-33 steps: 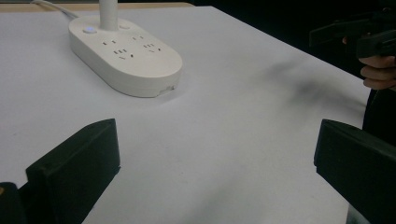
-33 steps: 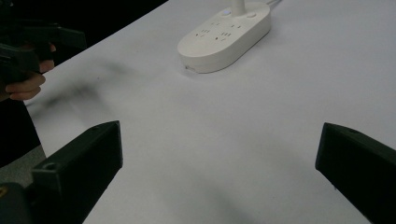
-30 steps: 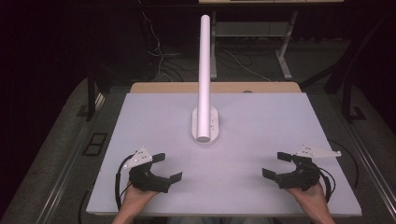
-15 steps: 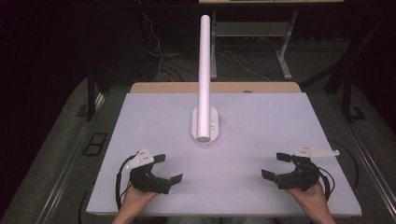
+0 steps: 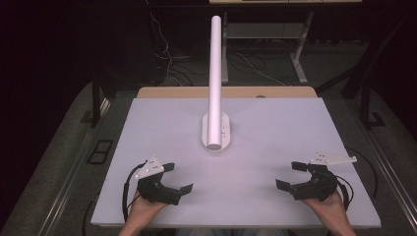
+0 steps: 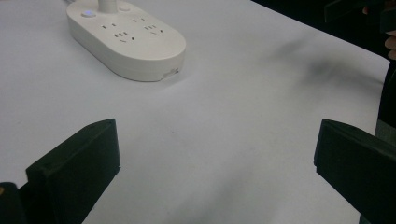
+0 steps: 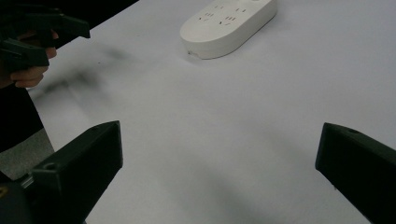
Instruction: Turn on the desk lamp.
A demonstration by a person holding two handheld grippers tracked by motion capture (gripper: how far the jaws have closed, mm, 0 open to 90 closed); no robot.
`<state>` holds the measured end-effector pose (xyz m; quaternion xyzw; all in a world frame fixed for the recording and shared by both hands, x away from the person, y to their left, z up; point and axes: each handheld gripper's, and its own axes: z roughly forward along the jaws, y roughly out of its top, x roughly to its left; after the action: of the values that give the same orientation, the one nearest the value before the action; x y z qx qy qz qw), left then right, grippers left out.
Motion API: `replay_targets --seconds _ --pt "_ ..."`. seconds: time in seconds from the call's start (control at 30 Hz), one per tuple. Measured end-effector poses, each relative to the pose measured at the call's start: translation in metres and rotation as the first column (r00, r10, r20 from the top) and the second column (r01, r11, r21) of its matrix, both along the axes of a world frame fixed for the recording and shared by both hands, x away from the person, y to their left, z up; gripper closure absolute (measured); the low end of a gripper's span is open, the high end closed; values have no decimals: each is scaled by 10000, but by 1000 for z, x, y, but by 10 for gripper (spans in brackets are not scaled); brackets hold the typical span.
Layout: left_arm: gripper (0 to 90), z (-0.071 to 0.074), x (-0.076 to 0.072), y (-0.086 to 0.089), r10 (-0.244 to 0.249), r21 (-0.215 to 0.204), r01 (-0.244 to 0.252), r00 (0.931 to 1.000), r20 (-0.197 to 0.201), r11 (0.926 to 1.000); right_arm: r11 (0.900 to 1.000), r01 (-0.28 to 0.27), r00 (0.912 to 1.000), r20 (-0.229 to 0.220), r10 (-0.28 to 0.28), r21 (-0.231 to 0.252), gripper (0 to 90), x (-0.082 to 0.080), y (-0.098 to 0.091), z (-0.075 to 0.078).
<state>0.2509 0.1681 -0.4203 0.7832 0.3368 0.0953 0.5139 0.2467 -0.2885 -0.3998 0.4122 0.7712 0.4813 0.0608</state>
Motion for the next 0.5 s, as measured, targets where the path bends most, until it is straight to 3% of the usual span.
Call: replay_targets --seconds 0.5 --pt "0 -1 0 1 -15 -68 14 10000 -62 10000 9995 -249 9997 -73 248 -209 5 10 1 12"
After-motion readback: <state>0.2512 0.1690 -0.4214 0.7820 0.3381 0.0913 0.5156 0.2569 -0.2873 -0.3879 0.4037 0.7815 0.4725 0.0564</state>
